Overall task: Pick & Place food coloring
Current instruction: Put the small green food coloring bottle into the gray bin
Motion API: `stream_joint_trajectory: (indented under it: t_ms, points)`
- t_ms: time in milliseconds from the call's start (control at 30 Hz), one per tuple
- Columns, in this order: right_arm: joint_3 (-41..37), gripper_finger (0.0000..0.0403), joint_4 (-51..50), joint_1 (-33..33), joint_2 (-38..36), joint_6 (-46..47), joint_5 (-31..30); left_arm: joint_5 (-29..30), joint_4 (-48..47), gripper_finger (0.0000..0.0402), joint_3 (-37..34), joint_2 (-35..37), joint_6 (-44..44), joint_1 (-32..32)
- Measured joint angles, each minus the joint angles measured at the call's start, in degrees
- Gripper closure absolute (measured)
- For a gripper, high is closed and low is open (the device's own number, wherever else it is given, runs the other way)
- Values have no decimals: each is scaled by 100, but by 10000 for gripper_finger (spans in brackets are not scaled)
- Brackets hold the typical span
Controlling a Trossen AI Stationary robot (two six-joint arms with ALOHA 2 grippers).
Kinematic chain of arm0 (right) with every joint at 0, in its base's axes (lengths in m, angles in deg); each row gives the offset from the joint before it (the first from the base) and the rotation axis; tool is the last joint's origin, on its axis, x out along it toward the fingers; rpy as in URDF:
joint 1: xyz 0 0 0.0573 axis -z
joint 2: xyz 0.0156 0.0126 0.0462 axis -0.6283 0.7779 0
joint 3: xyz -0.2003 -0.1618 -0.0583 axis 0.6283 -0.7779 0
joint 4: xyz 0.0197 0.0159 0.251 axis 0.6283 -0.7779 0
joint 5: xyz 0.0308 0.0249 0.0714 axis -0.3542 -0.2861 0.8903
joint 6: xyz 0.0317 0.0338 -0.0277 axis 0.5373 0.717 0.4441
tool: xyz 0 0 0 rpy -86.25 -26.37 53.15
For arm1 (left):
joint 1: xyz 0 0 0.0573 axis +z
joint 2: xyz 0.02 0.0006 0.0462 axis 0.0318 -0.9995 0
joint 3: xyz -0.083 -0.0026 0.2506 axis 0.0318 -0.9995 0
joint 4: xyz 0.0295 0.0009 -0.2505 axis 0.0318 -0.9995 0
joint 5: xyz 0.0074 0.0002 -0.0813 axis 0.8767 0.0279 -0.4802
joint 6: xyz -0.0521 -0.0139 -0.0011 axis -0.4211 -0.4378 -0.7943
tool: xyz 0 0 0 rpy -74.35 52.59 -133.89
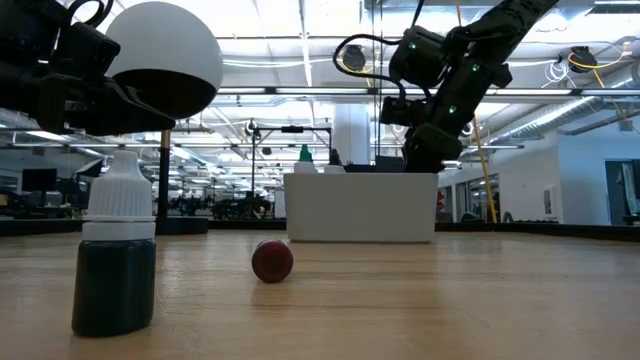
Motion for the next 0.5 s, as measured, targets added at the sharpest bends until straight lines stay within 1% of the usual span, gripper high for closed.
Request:
stream_joint_trajectory:
  t_ms: [133,267,367,500]
  points:
    - [54,297,-53,-3,-282,-109,-6,0,0,364,0,0,-10,1]
    - [79,298,7,-109,-817,-171,25,2,3,364,0,0,-25,1]
    - [27,302,-11,-258,-1288,-414,343,2,19,364,0,0,-65,1]
    - [-255,335,17,-444,-2055,-471,719,3,34,364,2,0,-216,0]
